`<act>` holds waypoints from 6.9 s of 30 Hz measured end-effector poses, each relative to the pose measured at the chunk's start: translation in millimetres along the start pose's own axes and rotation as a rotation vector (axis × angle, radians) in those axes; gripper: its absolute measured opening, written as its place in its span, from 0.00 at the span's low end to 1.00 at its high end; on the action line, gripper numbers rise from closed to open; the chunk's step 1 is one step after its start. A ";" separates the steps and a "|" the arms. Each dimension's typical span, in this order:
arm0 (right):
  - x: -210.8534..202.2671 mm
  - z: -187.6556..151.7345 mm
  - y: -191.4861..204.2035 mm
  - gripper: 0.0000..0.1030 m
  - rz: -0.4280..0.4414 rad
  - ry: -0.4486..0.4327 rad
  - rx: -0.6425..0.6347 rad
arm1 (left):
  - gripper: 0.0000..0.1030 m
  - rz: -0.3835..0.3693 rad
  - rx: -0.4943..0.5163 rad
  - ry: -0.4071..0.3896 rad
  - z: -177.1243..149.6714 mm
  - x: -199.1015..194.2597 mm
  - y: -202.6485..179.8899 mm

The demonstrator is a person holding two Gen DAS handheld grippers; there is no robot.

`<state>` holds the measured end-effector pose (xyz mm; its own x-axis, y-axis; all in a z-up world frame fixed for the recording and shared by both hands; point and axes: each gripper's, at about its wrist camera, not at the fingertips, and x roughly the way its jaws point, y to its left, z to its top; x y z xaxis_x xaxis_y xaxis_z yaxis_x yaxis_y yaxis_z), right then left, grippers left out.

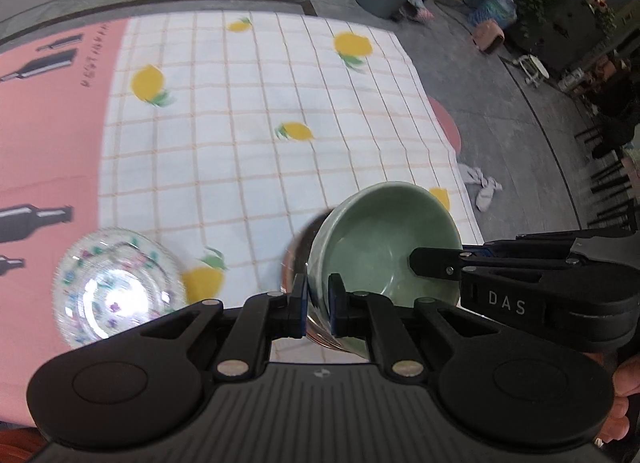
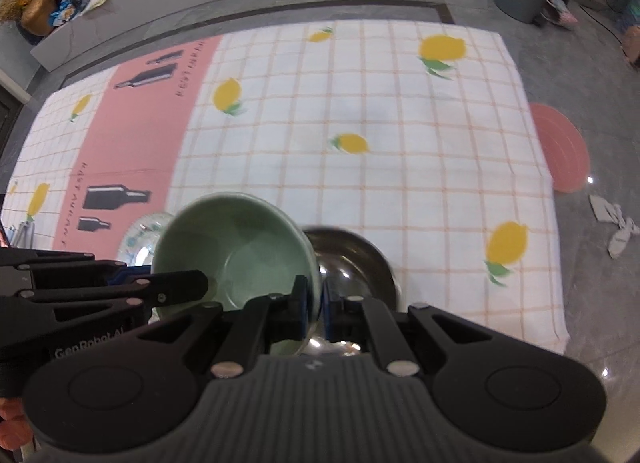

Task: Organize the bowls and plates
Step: 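Carry the green bowl over the nested steel bowls and lower it in, then open both grippers and release the green bowl inside the steel bowls, then grip the rim of the bowl stack with both grippers and lift it, then carry the bowl stack over the glass plate stack and lower it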

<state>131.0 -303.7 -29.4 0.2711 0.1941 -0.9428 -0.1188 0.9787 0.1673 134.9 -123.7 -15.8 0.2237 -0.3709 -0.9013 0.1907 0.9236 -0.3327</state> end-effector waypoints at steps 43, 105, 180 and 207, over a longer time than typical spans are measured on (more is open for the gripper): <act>80.2 -10.9 -37.9 0.09 -0.008 0.154 0.028 | 0.10 0.156 0.109 0.154 7.7 66.7 -22.7; 88.6 -116.3 -105.4 0.71 0.271 -0.227 0.610 | 0.76 -0.237 -0.387 -0.236 -68.0 75.4 79.9; 110.1 -23.5 86.3 0.43 0.459 -0.052 0.365 | 0.57 -0.116 -0.630 -0.343 -88.6 -26.7 211.6; 155.4 -22.5 100.3 0.43 0.433 0.010 0.325 | 0.56 -0.109 -0.684 -0.308 -101.3 0.5 234.0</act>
<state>139.7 -177.0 -165.6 0.2535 0.5853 -0.7702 0.0840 0.7798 0.6203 82.8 102.1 -122.2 0.5134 -0.3814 -0.7687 -0.3864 0.6971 -0.6039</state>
